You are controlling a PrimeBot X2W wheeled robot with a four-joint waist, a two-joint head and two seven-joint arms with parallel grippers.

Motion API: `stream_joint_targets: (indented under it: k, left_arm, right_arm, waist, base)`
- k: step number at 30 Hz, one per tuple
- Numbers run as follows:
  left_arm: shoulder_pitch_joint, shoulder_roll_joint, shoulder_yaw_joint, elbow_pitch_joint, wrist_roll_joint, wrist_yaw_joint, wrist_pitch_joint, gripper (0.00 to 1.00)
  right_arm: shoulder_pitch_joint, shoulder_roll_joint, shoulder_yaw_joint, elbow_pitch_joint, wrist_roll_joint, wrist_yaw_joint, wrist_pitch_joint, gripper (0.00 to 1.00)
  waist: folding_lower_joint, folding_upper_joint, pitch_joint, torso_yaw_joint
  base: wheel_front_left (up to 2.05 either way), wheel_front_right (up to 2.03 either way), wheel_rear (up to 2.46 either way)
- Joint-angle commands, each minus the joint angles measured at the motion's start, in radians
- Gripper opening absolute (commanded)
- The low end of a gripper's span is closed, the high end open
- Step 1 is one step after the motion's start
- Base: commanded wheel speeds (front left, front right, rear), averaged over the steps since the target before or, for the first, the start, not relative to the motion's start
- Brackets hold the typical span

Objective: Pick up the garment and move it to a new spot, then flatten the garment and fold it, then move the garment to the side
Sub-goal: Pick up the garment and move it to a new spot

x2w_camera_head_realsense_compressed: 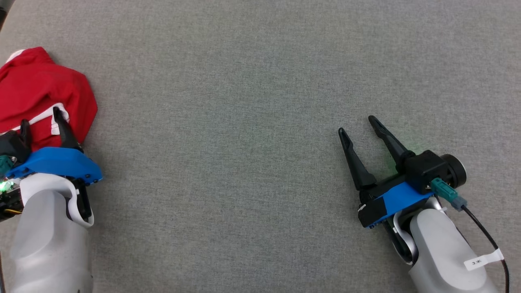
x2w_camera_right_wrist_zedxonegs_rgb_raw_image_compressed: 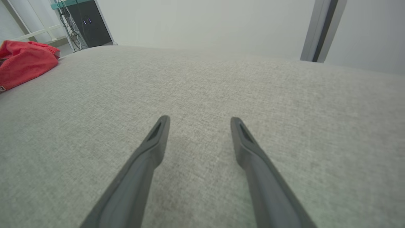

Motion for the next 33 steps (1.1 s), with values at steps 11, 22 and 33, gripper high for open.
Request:
stream_joint_targets:
  k: [11,22,33]
  left_arm:
    - [-0.071,0.006,0.003,0.294,-0.037,-0.034,0.039,0.00]
    - [-0.116,0.059,-0.035,0.111,0.010,-0.086,-0.002,0.00]
    - [-0.095,-0.002,-0.162,-0.187,0.084,-0.131,-0.002,0.00]
  right_arm:
    - [0.026,-0.015,-0.029,0.023,0.008,-0.001,0.003,1.00]
    - [0.059,0.030,-0.041,0.038,0.017,-0.001,0.002,1.00]
    - [0.102,0.065,-0.050,0.048,0.040,-0.001,0.002,1.00]
  waist:
    - [-0.0001,0.0000,-0.003,-0.019]
    - [-0.0001,0.0000,-0.106,-0.023]
    - [-0.0001,0.0000,-0.206,-0.137]
  base:
    - [0.00,0.00,0.00]
    - [0.00,0.00,0.00]
    - [0.00,0.00,0.00]
